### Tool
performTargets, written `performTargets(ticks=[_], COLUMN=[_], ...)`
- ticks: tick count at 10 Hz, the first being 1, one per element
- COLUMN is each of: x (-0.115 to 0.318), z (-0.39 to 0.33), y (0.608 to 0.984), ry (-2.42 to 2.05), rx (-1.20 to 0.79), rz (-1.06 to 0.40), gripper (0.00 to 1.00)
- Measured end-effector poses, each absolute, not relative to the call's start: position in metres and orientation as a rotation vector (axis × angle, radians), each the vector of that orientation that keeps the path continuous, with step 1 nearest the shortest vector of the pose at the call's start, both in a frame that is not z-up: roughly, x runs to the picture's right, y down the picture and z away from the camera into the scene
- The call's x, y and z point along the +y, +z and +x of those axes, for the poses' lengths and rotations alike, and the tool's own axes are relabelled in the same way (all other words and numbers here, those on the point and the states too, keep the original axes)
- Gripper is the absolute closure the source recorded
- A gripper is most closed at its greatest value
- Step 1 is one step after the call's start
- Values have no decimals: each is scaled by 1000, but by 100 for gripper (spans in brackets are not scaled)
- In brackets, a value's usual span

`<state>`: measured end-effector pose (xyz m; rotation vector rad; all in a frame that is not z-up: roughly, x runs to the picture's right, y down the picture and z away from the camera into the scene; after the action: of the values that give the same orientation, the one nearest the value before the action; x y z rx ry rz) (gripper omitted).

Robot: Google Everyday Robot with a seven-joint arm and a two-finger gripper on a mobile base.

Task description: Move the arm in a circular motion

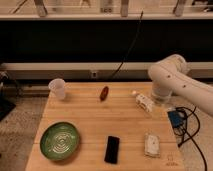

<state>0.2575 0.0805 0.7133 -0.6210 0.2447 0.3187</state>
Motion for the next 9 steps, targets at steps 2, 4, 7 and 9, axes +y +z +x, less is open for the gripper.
performTargets(ticks=[2,4,7,9], x=[56,35,18,1], z=[249,226,176,147], y=[736,756,766,750], ry=[317,303,259,225], rx=[252,252,232,212], rz=[-625,-629,-626,-618], gripper=[20,20,20,20])
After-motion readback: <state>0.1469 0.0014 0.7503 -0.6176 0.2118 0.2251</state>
